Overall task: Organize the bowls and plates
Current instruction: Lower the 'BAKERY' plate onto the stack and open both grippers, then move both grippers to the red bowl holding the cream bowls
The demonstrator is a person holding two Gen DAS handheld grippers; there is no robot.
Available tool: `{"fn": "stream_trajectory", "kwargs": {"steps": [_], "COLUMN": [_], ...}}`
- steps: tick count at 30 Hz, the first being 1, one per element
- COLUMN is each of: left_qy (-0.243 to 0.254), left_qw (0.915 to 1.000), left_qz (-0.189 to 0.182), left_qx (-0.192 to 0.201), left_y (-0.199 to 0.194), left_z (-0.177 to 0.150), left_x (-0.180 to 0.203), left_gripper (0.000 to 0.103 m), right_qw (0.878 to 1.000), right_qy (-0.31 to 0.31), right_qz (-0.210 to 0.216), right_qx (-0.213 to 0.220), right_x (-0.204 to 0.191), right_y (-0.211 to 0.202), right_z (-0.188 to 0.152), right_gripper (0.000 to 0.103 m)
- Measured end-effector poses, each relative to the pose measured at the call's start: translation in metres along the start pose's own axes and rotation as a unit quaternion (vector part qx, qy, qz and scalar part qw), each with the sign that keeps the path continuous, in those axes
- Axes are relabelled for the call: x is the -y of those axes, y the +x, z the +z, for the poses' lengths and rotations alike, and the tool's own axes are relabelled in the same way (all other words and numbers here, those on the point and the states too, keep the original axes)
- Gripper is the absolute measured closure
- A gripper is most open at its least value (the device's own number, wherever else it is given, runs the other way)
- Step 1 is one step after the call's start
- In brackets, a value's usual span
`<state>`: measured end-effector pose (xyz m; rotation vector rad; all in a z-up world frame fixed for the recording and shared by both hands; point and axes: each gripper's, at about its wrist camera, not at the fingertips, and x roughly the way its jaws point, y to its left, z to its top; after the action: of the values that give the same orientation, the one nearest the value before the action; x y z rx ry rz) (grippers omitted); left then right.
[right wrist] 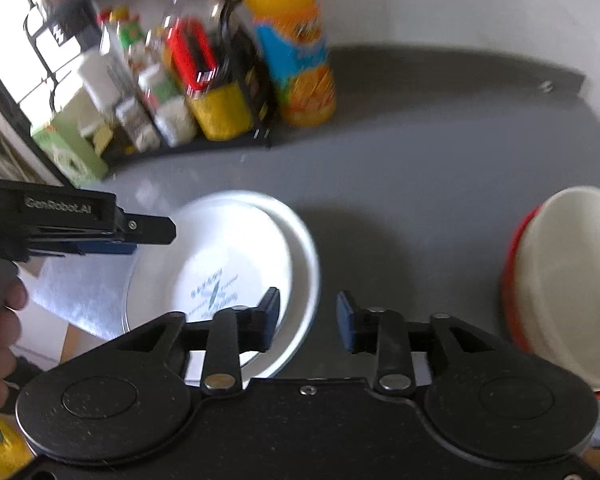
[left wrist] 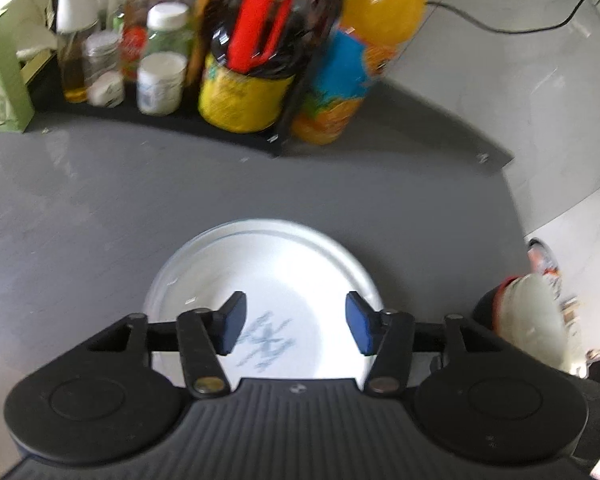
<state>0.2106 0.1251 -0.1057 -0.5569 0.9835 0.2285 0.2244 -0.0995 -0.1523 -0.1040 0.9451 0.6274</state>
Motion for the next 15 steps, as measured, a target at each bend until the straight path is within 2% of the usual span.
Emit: {"fn": "stream_trajectory", "kwargs": {"steps": [1,4,6,9,15], "left_qy": [-0.001,0.007,0.018,0.038,0.062], "left_qw": [1.0000,0.9997,0.9994,0.9987,0.9972], "left_qz": [-0.006,-0.022,-0.027,-0.035,-0.041], "left_qx": [0.002,0.008,0.006,0.002,-0.006], "left_y": [-0.002,-0.003,0.000,0.006,0.019], "left_z": [0.002,0.006,0.008,0.008,0.003], "left_x": [0.007,0.030,0.048,0.073,0.117], "left_gripper": [0.038,0.030,0.027,0.025,0.024], "right_qw": [1.000,0.999,0.998,0.996,0.992], "right_qy": [0.005,0.027,0.041,0.062,0.088], "right_qz": [-0.003,-0.015,-0.027,-0.039,-0.062], "right_qx": [0.007,0.028,0.041,0.054,0.067], "right_x": [0.006,0.030,0.047,0.074,0.117], "right_y": [-0.007,-0.030,-0.043,-0.058,-0.074], "right_z": [0.002,0.009,0.012,0.014,0.015], "right_gripper": [0.064,0.057,0.052,0.041,0.037]}}
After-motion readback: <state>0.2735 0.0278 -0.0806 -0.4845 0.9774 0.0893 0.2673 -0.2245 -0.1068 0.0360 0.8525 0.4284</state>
